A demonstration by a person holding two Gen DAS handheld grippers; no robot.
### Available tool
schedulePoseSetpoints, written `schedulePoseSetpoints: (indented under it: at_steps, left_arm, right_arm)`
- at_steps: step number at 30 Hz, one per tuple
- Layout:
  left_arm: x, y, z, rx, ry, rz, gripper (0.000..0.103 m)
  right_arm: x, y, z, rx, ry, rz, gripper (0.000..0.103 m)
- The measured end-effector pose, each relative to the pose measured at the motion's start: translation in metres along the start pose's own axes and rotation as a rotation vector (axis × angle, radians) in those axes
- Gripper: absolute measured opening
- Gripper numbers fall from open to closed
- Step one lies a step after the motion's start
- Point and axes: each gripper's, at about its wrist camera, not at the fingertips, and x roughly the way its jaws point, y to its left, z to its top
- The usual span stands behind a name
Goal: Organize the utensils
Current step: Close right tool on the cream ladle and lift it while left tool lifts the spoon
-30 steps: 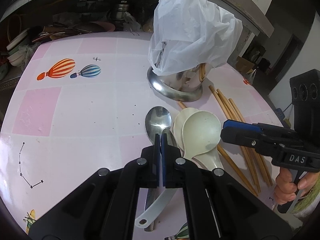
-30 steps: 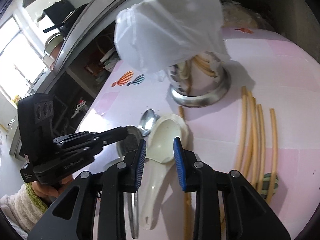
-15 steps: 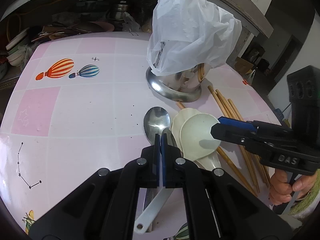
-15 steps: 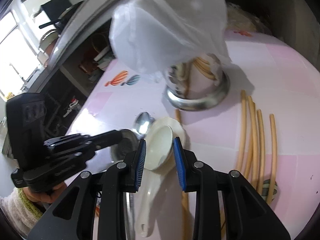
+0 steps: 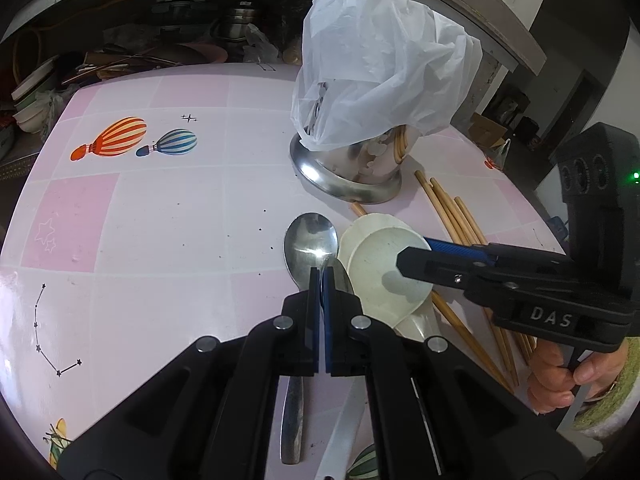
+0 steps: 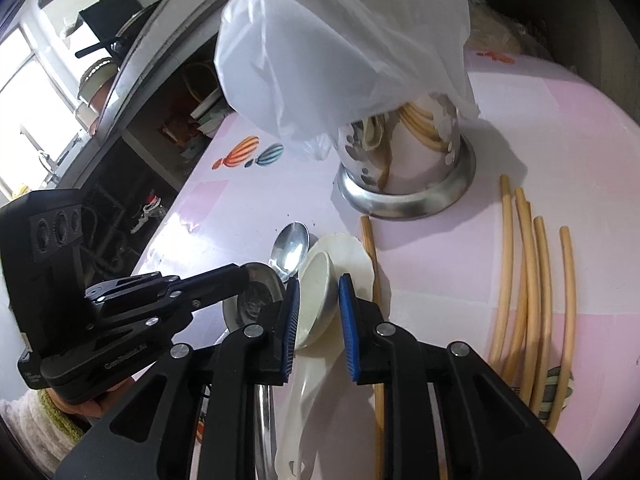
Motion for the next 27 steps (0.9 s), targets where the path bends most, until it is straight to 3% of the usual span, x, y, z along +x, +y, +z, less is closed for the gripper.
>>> schedulePoseSetpoints:
  at_steps: [3,9,17,27]
  left_arm:
    - [0.000,0.000,0.000,-0.001,0.000,0.000,0.001]
    - [0.001,-0.002,0.000,-0.004,0.000,0.003,0.001]
    - [-0.007,-0.005,0.001,-0.009,-0.015,0.007,0.001]
    - [-0.053,-0.020,0.005,0.015,-0.111,0.025,0.001]
  right_arm:
    - [0.003,0.000,-0.001,0.001,0.004,-0.002,0.019]
    - [0.002,-0.003,0.001,0.004,-0.008,0.000,0.005]
    - [-0.031,0.004,0.006,-0.016,-0.092,0.014,0.005]
    - [-0.096,0.008,0.009,-0.027,-0.245,-0.009,0.005]
